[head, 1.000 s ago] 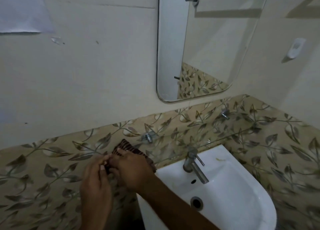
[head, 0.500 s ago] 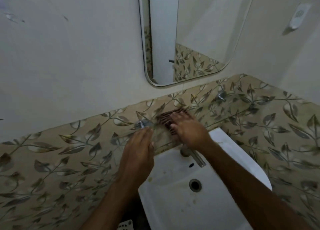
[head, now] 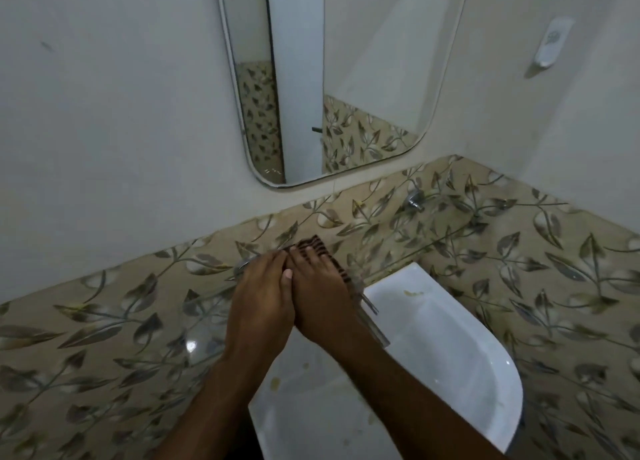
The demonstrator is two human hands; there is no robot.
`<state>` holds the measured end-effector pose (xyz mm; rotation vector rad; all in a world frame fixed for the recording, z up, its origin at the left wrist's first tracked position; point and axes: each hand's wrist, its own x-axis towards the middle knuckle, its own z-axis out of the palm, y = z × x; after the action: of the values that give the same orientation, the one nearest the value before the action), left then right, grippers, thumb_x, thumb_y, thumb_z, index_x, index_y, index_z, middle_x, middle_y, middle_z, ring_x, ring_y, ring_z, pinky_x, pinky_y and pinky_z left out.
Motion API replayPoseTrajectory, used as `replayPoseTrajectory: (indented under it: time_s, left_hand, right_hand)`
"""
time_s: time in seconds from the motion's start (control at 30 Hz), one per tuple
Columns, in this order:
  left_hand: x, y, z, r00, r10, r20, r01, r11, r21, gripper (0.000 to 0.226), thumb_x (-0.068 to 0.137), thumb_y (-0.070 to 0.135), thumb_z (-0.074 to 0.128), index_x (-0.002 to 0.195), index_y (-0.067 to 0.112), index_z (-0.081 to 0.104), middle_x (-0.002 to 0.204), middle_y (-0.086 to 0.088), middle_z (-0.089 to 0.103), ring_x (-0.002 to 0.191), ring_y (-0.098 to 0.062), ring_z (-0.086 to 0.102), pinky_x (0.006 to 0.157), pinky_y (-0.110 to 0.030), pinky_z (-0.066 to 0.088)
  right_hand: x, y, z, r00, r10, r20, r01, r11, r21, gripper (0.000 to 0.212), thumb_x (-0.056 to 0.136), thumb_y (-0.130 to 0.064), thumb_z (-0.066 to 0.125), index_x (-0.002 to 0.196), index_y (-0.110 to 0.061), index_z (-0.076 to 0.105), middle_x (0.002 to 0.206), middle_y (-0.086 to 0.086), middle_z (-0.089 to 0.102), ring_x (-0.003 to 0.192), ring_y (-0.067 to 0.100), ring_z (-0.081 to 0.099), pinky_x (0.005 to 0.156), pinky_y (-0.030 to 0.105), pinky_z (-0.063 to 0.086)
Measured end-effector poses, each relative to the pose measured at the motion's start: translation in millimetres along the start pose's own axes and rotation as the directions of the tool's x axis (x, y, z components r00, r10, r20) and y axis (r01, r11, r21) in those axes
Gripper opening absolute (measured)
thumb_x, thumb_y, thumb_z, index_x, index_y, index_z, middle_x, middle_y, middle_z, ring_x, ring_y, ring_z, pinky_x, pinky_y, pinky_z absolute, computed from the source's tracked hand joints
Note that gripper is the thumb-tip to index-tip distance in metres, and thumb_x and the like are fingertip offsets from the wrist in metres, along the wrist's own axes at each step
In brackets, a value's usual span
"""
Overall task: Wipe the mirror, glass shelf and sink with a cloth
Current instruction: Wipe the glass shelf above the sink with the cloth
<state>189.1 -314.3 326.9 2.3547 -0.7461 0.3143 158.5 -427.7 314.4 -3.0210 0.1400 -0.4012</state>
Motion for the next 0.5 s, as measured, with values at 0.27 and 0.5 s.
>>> replayPoseTrajectory:
  time_s: [0.27, 0.5]
  left_hand:
    - [22, 26, 28, 0.971, 0.199, 0.131, -0.209, 0.976, 0.068, 0.051, 0.097, 0.031, 0.027, 0.129, 0.013, 0.063, 0.128, -0.008, 0.065, 0.116, -0.025, 0.058, 0.1, -0.039, 0.047]
    - [48, 58, 56, 0.943, 0.295, 0.156, -0.297, 0.955, -0.011, 0.027, 0.094, 0.008, 0.053, 0.116, 0.001, 0.067, 0.112, -0.016, 0.068, 0.102, -0.032, 0.064, 0.086, -0.042, 0.055]
  right_hand:
    - [-1, 110, -7, 0.996, 0.093, -0.005, -0.092, 0.993, 0.079, 0.067, 0.094, -0.055, 0.019, 0.142, -0.021, 0.051, 0.15, 0.001, 0.048, 0.141, 0.023, 0.04, 0.116, 0.04, 0.027]
    - [10, 210, -20, 0.922, 0.387, 0.017, -0.387, 0.922, 0.002, 0.054, 0.104, -0.044, 0.03, 0.151, -0.019, 0.036, 0.159, 0.001, 0.032, 0.148, 0.021, 0.025, 0.119, 0.039, 0.016]
